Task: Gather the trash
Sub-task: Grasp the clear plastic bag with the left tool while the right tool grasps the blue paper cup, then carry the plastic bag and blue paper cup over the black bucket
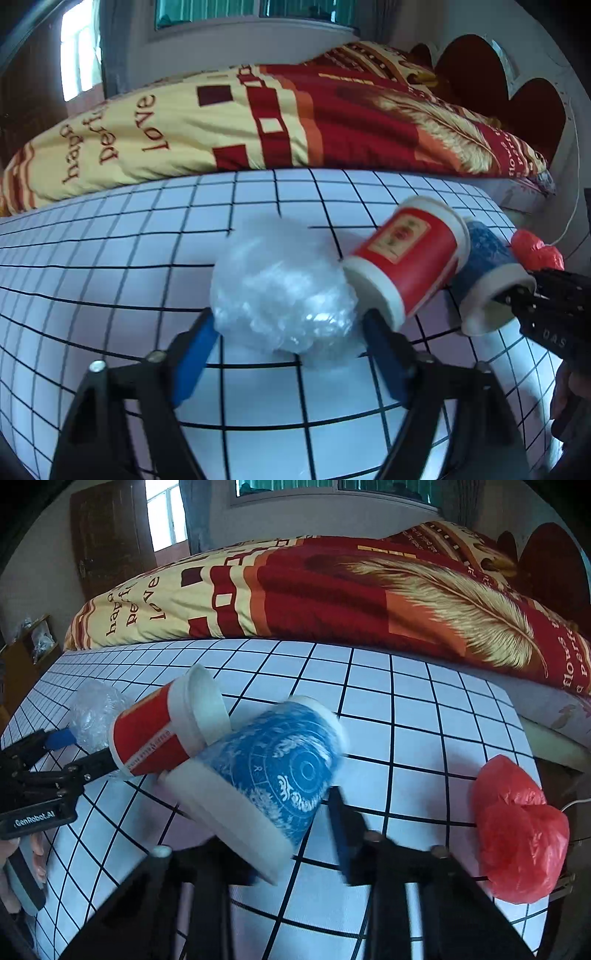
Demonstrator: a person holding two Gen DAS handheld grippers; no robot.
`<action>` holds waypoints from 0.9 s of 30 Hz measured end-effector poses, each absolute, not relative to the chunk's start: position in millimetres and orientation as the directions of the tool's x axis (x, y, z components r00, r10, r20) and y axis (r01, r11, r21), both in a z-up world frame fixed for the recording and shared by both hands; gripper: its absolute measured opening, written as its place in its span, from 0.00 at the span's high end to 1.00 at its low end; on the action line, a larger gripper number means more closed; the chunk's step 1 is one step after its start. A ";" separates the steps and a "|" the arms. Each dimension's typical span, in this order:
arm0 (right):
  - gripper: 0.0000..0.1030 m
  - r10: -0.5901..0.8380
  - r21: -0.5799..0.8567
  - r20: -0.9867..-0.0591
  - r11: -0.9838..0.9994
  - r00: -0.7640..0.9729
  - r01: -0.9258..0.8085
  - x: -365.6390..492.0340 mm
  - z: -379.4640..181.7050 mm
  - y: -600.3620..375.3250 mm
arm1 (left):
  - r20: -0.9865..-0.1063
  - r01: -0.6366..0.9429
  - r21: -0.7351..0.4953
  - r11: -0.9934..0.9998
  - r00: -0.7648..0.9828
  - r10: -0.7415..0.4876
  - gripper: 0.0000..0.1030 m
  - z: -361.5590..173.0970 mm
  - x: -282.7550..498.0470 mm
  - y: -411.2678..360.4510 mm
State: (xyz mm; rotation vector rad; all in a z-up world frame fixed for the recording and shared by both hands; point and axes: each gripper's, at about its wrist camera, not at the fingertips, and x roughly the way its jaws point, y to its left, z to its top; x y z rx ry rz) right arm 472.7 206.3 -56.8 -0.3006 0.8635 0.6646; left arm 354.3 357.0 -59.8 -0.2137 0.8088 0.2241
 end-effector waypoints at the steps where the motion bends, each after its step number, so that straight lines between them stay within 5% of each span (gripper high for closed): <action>1: 0.89 0.414 0.020 -0.782 0.763 0.466 -0.646 472.7 -58.0 206.2 | -0.740 -0.270 -0.112 0.956 0.665 0.101 0.39 -61.4 357.6 359.3; 2: 0.93 0.410 0.019 -0.783 0.766 0.467 -0.642 472.4 -58.8 206.0 | -0.744 -0.264 -0.124 0.957 0.663 0.086 0.55 -62.8 359.2 360.8; 6: 0.93 0.422 0.030 -0.773 0.770 0.474 -0.637 467.2 -54.6 202.4 | -0.731 -0.267 -0.147 0.952 0.678 0.078 0.62 -61.3 352.7 363.0; 27: 0.94 0.446 0.059 -0.702 0.813 0.554 -0.580 338.0 -2.7 48.3 | -0.666 -0.180 -0.112 0.977 0.743 0.060 0.62 -19.8 221.8 252.6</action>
